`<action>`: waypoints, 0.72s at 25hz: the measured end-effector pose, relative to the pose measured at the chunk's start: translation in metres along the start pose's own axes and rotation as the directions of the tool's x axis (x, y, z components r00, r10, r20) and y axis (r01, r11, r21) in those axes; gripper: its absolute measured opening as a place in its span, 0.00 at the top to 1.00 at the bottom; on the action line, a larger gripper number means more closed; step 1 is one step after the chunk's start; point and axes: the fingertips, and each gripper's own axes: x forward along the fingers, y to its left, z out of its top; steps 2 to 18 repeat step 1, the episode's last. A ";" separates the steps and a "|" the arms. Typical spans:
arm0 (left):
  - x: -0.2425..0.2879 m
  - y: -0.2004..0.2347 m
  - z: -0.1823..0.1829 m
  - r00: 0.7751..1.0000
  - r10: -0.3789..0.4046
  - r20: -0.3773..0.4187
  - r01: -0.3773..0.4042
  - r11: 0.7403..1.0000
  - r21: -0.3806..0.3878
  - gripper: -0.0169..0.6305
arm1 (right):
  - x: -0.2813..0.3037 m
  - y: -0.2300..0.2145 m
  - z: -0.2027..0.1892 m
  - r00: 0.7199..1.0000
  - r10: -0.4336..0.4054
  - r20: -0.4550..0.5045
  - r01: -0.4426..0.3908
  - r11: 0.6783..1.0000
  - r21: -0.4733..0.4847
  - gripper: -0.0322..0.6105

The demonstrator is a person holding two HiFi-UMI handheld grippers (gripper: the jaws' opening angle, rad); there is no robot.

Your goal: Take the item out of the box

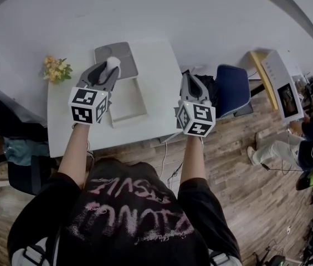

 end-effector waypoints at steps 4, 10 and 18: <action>0.000 0.000 0.000 1.000 0.000 0.001 0.000 1.000 -0.001 0.73 | 0.000 0.000 0.001 1.000 0.000 0.000 0.000 1.000 0.000 0.94; 0.000 0.000 0.000 1.000 0.000 0.001 0.000 1.000 -0.001 0.73 | 0.000 0.000 0.001 1.000 0.000 0.000 0.000 1.000 0.000 0.94; 0.000 0.000 0.000 1.000 0.000 0.001 0.000 1.000 -0.001 0.73 | 0.000 0.000 0.001 1.000 0.000 0.000 0.000 1.000 0.000 0.94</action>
